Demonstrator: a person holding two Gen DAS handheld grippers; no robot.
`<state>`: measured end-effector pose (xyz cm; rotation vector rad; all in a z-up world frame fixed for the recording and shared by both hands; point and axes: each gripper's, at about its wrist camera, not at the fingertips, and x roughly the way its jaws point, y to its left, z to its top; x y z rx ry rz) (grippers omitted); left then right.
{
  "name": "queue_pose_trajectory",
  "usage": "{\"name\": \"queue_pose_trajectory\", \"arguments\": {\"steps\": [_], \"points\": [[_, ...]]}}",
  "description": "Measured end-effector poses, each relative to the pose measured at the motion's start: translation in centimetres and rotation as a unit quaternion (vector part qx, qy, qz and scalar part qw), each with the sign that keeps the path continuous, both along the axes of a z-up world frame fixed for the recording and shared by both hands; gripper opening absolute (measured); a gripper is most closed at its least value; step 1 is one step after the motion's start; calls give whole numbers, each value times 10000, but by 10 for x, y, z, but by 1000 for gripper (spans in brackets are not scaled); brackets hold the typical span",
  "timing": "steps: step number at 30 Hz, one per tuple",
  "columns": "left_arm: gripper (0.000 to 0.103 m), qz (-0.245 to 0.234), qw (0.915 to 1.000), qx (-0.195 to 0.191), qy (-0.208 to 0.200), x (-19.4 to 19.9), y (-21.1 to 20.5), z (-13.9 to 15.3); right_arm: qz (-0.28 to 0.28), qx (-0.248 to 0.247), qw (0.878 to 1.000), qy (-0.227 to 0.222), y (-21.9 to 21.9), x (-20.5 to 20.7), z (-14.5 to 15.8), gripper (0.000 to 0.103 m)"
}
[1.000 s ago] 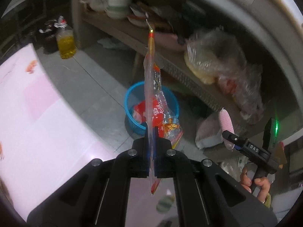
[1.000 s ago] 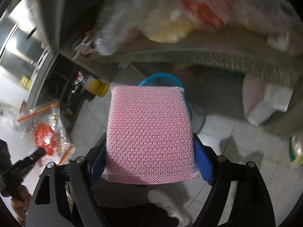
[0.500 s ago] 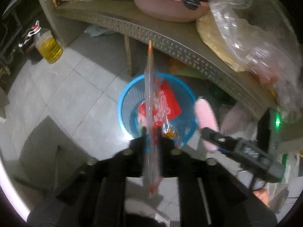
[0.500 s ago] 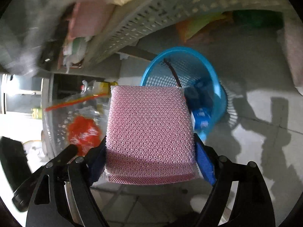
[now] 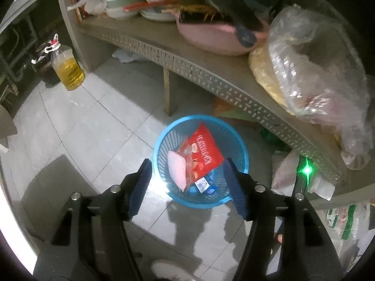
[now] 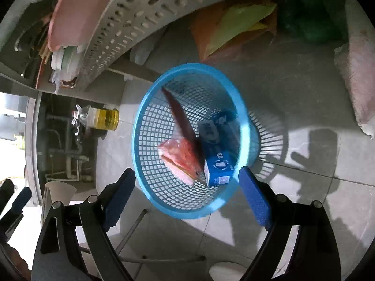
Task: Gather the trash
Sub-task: 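Open both tools over the blue basket to drop bag and sponge, then return both tools to the table toward the green bottle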
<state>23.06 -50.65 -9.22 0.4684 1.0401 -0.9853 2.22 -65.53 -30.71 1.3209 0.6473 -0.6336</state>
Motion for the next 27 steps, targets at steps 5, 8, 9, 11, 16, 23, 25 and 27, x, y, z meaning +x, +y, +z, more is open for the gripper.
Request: {"name": "queue_pose_trajectory", "arguments": {"steps": [5, 8, 9, 11, 16, 23, 25, 27], "points": [[66, 60, 9998, -183, -64, -9, 25, 23, 63, -234, 9997, 41, 14, -20, 18, 87], [72, 65, 9990, -449, -56, -22, 49, 43, 248, -476, 9984, 149, 35, -31, 35, 87], [74, 79, 9985, -543, -46, -25, 59, 49, 295, -549, 9979, 183, 42, -35, 39, 87], [78, 156, 9967, -794, 4, -32, 81, 63, 539, -729, 9954, 311, 64, -42, 52, 87], [84, 549, 9904, -1270, 55, -50, 141, 89, 998, -1357, 9843, 527, 109, -59, 95, 87], [86, 1000, 9828, -1551, 3, -79, 226, 110, 1453, -2603, 9519, 707, 152, -71, 184, 87], [86, 1100, 9796, -1681, 42, -85, 249, 111, 1511, -2889, 9427, 703, 163, -73, 207, 91], [87, 1214, 9758, -1807, 205, -92, 274, 109, 1555, -3129, 9344, 689, 175, -75, 228, 93]]}}
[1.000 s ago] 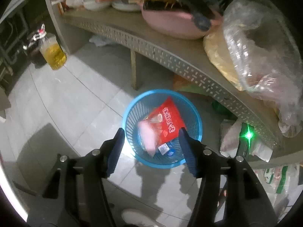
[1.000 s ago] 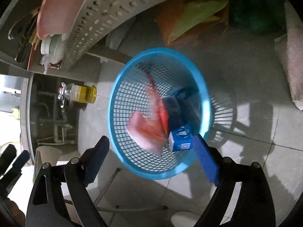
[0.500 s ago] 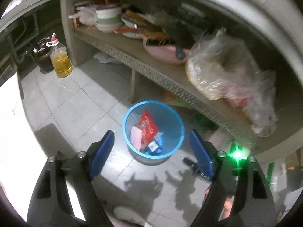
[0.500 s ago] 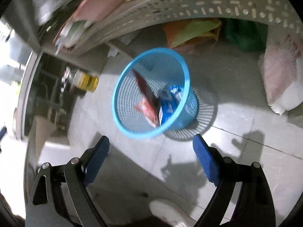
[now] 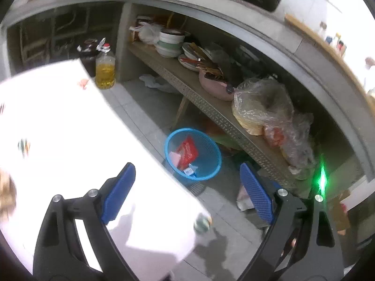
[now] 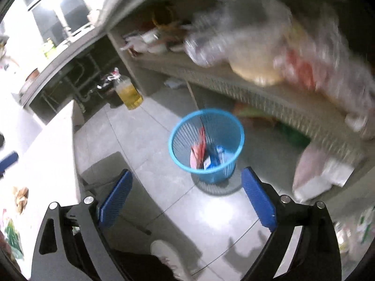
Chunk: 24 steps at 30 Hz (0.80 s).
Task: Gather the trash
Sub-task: 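Return both tools to the table toward the green bottle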
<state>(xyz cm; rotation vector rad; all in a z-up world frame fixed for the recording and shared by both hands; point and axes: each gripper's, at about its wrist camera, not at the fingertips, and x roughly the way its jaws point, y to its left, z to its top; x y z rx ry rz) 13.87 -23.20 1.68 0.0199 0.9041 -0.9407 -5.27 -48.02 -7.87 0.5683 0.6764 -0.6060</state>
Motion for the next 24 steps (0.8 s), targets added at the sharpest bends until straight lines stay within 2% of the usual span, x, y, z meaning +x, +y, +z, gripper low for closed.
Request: {"name": "queue_pose_trajectory", "arguments": {"steps": [4, 9, 13, 16, 21, 24], "points": [[88, 58, 9999, 62, 134, -11, 34, -6, 233, -537, 9982, 118, 31, 8, 38, 96], [94, 444, 9989, -132, 25, -27, 83, -4, 444, -964, 9935, 418, 67, 23, 63, 96], [94, 895, 9956, -228, -130, -35, 123, -4, 695, -1700, 9804, 712, 103, 37, 77, 96], [94, 1120, 9934, -262, -6, -39, 148, -9, 1081, -2035, 9699, 791, 132, 47, 85, 96], [94, 1370, 9891, -494, 217, -44, 182, -18, 1690, -1860, 9668, 471, 159, 62, 96, 96], [94, 1499, 9865, -651, 85, -48, 199, -18, 2015, -1625, 9657, 220, 172, 71, 103, 96]]}}
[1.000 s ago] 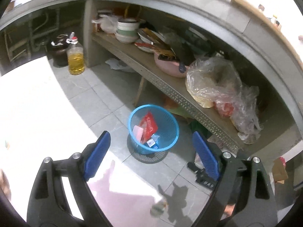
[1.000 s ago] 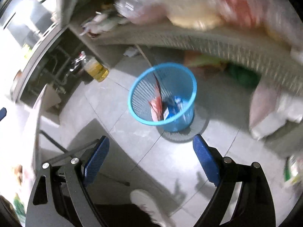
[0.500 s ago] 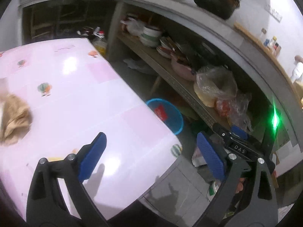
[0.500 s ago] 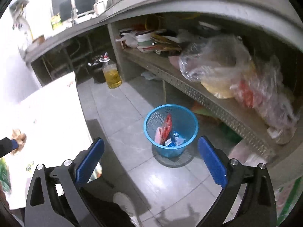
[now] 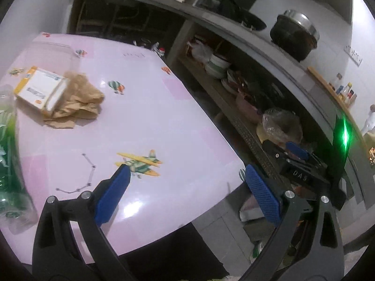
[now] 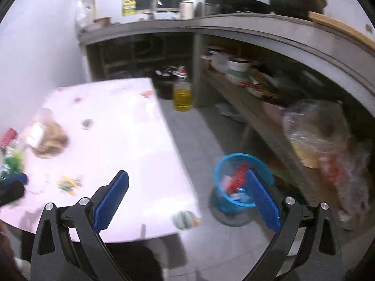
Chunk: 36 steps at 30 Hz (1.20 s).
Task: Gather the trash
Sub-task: 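Return both tools to the table toward the green bottle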
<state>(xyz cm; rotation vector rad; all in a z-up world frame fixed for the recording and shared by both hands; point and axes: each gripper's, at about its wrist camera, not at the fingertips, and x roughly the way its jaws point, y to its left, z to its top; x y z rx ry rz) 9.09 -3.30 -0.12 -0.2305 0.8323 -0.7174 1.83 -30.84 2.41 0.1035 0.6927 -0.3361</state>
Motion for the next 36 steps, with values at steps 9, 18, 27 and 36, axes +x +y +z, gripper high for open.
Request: {"name": "queue_pose_trajectory", "arguments": {"steps": [9, 18, 27, 36], "points": [[94, 272, 9946, 166, -987, -19, 54, 15, 982, 763, 9921, -151, 40, 30, 9, 96], [94, 1086, 9847, 539, -1252, -19, 119, 20, 1669, 1301, 9774, 8, 71, 67, -10, 96], [94, 1794, 9771, 798, -822, 15, 163, 11, 2393, 1708, 9556, 212, 117, 121, -14, 93], [94, 2047, 9753, 742, -383, 18, 193, -9, 3591, 2583, 8918, 947, 200, 167, -22, 93]]}}
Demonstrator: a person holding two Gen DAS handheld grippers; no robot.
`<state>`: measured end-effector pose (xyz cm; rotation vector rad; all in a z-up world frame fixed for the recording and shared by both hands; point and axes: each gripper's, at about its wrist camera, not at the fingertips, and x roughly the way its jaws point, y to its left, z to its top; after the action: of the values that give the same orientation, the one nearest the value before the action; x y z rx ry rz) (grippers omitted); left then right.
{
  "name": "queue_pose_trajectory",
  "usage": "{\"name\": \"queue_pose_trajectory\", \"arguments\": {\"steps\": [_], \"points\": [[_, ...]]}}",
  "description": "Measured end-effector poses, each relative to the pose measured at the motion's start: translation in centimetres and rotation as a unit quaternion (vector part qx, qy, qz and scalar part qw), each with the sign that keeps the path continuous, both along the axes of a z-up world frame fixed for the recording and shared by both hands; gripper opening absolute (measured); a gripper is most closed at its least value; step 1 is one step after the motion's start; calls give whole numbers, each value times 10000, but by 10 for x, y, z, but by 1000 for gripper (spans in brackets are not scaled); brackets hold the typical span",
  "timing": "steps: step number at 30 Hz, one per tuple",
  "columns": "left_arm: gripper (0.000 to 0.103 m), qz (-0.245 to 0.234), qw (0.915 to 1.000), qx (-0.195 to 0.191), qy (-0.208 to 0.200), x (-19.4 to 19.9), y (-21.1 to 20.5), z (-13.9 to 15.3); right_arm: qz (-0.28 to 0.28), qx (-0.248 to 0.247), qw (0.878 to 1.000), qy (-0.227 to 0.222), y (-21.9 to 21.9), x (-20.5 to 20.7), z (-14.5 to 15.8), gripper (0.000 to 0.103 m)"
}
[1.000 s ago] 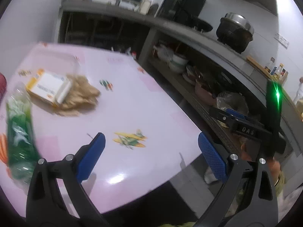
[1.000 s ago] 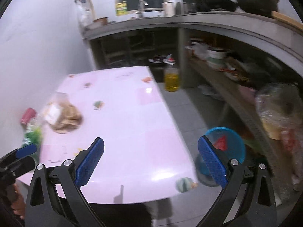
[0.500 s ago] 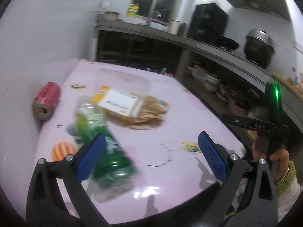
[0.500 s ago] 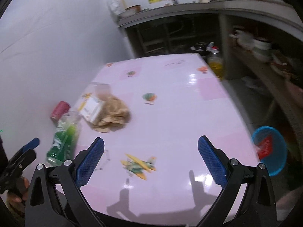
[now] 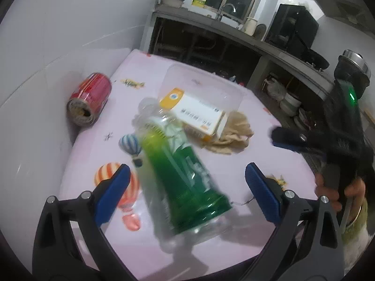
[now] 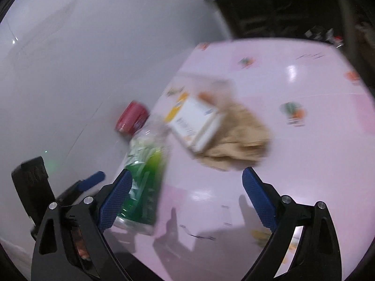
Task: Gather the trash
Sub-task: 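Return both tools to the table toward the green bottle, then grasp the green-labelled plastic bottle with the right tool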
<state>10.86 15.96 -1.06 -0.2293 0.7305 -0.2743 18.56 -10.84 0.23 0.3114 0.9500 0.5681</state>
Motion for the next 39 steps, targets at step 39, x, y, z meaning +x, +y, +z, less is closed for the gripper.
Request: {"name": "queue_pose_trajectory", "arguments": {"steps": [39], "points": [[94, 334, 9982, 461, -180, 10, 7, 18, 732, -948, 9913, 545, 41, -59, -32, 61]]}}
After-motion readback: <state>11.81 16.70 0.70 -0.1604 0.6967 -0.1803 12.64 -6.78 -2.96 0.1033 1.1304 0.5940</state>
